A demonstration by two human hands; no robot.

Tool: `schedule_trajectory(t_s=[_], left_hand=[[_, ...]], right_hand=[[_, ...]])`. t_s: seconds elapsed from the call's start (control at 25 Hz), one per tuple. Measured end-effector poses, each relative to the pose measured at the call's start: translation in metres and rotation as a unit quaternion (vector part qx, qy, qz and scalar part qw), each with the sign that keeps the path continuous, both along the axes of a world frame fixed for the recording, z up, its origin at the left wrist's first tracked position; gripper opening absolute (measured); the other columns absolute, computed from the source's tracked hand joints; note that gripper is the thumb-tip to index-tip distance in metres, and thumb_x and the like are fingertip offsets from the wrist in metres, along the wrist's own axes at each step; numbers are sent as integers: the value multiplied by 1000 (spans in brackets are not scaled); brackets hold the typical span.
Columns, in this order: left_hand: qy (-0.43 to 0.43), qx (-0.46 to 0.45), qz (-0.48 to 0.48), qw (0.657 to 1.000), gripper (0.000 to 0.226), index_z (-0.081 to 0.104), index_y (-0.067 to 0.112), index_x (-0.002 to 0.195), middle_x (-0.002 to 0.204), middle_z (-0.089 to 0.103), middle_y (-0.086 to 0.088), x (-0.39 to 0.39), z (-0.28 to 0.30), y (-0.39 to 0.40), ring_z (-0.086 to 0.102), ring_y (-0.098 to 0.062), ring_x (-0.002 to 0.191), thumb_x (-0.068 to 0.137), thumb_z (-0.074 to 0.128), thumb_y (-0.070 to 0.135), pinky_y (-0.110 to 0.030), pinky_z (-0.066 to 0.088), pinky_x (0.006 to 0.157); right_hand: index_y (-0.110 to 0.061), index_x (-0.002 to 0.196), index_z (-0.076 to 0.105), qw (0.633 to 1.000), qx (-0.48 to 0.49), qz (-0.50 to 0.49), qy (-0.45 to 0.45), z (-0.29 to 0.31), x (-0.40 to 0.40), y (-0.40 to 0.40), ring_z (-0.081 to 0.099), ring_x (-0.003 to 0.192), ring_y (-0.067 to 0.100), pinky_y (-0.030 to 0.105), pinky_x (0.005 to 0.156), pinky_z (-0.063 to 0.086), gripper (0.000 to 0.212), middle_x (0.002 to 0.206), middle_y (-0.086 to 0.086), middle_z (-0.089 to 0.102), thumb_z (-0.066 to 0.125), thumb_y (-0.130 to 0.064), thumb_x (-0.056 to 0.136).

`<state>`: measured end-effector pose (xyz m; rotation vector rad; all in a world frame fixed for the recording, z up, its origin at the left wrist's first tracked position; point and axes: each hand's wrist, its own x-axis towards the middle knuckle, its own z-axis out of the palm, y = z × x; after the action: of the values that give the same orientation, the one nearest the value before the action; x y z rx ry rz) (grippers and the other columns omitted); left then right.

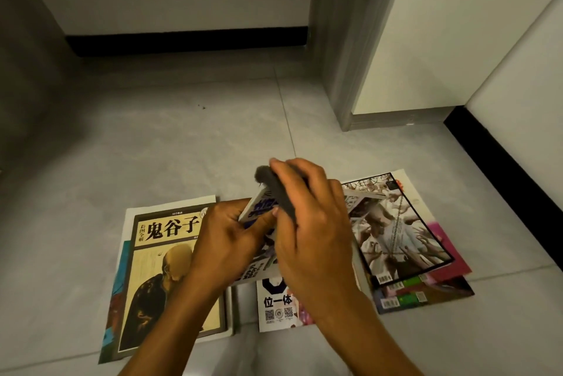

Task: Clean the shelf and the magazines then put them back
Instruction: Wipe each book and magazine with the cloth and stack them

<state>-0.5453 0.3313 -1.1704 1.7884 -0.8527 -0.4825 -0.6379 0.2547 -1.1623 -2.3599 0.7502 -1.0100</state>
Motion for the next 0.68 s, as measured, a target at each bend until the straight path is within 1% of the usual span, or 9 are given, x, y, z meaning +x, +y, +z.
schedule_trajectory(t_s=[0.08,0.2,0.28,0.32,0.36,0.44,0.52,0.56,0.68], left_hand=[[31,-17,26,999,10,69,31,78,74,73,15,-1,2,3,70,-5,65,77,62,37,-21,55,61],[91,16,84,992,18,71,29,80,76,75,10,4,-4,19,72,-10,68,73,64,43,-36,57,67],[105,42,94,989,20,71,30,79,76,74,10,11,-8,30,72,-12,68,71,63,46,-44,57,72],[115,46,94,988,20,71,30,79,76,75,10,12,-9,32,72,-12,68,70,63,46,-46,57,73],[124,48,96,986,20,71,29,78,75,75,9,12,-10,32,72,-12,68,70,63,45,-47,57,74],[146,51,100,983,19,71,27,78,74,75,7,10,-10,31,72,-14,67,69,64,43,-47,57,75],[159,63,107,979,23,71,25,79,76,75,3,8,-13,31,72,-16,68,69,65,44,-51,56,77],[165,69,108,978,25,72,25,80,77,75,3,8,-16,32,73,-18,70,69,65,46,-53,55,79],[193,71,120,971,31,70,26,91,87,76,-1,10,-25,36,73,-22,78,68,68,45,-54,55,82]], right_hand=[[-21,135,50,1000,-2,-1,-2,-2,4,-4,51,110,23,34,85,49,50,131,1,52,36,-27,87],[-20,135,49,994,-8,-68,83,-38,-11,-45,50,111,27,43,90,49,47,133,5,52,49,-18,88],[-20,137,49,984,97,-88,122,-60,-26,-72,47,115,18,39,94,49,46,136,5,49,54,-10,92],[-22,137,47,974,181,-95,96,-65,-32,-84,48,110,10,32,91,49,44,135,4,48,51,-9,95],[-24,137,46,954,279,-101,35,-66,-36,-94,51,105,6,29,88,51,42,131,3,51,48,-9,98],[-30,134,49,873,457,-127,-112,-65,-35,-108,60,102,16,39,88,53,39,118,4,59,44,-10,100],[-29,130,52,792,571,-127,-174,-67,-31,-114,64,98,28,46,86,55,38,109,9,65,46,-10,97],[-26,130,52,769,606,-100,-177,-69,-31,-115,65,96,30,47,82,56,40,108,12,66,48,-8,95],[-24,127,53,769,625,-58,-119,-72,-40,-121,67,97,35,51,82,56,46,111,17,65,58,-2,86]])
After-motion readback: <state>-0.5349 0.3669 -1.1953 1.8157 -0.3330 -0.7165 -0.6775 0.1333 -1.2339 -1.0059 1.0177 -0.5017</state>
